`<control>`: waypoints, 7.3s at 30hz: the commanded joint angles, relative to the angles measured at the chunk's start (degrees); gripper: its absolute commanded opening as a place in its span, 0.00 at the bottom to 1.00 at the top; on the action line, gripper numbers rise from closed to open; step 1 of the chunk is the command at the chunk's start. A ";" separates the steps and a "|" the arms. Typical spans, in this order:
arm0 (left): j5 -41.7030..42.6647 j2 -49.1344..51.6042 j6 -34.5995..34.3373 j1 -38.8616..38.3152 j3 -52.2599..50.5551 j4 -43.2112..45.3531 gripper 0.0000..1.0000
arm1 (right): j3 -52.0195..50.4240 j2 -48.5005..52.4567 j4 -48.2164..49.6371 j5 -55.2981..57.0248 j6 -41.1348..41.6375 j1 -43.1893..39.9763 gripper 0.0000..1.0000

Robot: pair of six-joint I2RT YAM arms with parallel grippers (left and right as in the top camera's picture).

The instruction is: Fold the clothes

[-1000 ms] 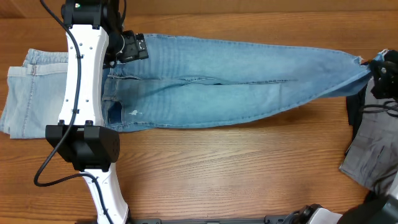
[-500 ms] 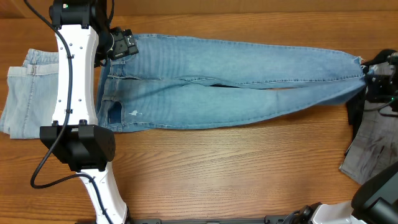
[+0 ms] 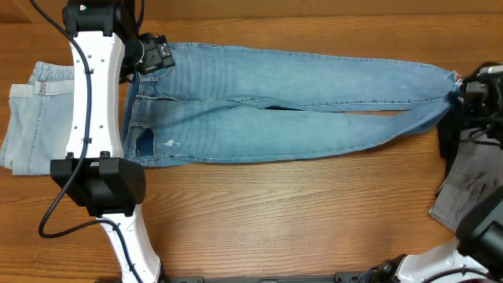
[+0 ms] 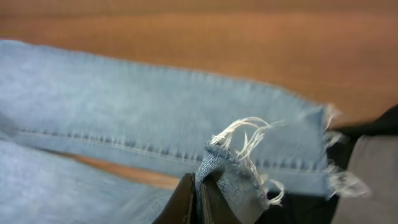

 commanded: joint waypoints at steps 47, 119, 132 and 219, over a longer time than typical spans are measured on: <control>9.51 -1.88 6.32 13.27 0.26 -5.57 1.00 | 17.11 -0.07 -35.26 34.53 42.64 5.55 1.00; 26.86 7.41 36.63 17.64 -31.26 22.64 0.10 | 13.68 -0.37 -40.57 30.88 34.93 23.67 0.41; 11.85 7.41 26.86 17.62 -25.18 17.97 0.39 | 13.68 -0.35 -39.91 30.75 34.93 23.67 0.41; 8.63 -7.54 7.43 11.17 -12.92 -1.57 0.55 | -3.91 -6.99 -16.50 38.69 48.76 14.56 0.40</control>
